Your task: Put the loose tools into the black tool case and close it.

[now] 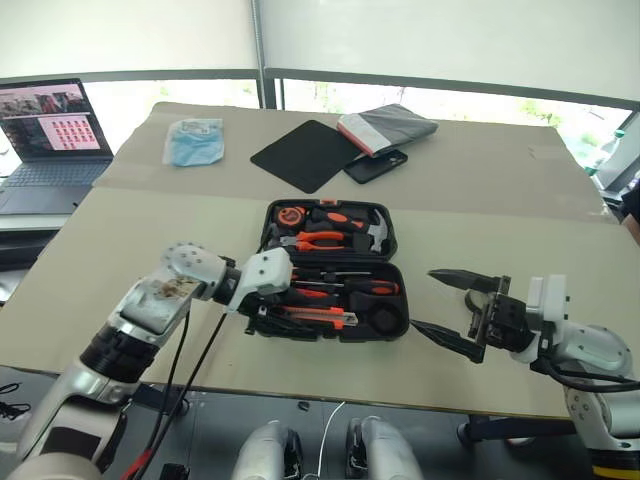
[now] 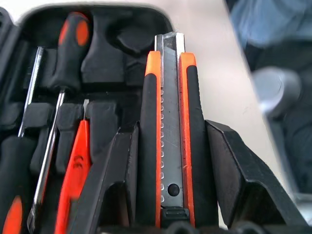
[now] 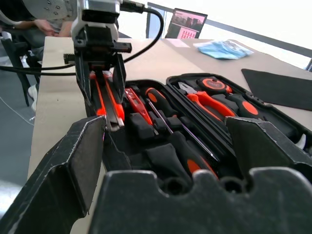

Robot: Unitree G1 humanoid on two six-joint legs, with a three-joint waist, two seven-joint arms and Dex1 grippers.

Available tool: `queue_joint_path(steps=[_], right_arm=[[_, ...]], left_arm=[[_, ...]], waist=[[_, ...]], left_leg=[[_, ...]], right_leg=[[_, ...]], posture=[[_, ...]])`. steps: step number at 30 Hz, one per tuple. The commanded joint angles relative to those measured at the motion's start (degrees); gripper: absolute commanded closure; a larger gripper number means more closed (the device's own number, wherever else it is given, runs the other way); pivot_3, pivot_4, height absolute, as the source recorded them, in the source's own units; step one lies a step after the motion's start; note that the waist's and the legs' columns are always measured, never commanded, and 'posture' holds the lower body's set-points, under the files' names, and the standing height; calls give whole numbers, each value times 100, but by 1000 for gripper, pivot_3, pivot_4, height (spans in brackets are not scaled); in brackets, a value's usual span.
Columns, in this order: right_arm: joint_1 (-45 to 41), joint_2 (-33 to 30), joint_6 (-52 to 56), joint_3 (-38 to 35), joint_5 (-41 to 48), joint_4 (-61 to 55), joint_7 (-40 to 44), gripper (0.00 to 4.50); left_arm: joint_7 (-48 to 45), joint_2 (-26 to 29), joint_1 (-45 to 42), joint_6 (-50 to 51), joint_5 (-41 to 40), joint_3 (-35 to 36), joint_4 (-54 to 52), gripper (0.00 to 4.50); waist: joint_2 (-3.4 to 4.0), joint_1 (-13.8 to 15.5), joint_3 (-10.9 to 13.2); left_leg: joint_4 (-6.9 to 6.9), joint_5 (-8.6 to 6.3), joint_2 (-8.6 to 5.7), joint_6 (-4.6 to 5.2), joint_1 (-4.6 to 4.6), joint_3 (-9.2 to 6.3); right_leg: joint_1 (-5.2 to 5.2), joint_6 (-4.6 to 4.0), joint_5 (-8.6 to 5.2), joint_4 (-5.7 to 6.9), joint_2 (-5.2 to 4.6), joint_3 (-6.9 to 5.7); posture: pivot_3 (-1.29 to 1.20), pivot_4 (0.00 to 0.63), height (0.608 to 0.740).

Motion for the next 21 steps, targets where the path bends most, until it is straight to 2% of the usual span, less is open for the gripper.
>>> queue_joint_path(steps=[1,9,21], right_arm=[[190,58,-66,-144,66,-403,-107,0],[558,154,-70,-152,78,-682,-268,0],[492,317,-109,57,-16,-603,-320,0]], left_arm=[[224,-231,-176,152,359,-248,42,2930],[410,-382,-352,664,683,-381,-10,2930],[526,-679,-444,1390,612,-433,-523,2930]], waist=[[0,28,0],[0,53,0],[0,53,0]], left_leg=[[0,0,0,0,0,-1],[27,-20,-4,35,-11,-6],[31,-22,-7,39,-9,-12]], right_leg=[[0,-1,-1,0,3,0],[8,7,0,-4,-12,3],[18,12,-2,-3,-31,-2]], posture=[[0,150,740],[0,150,740],[0,150,740]])
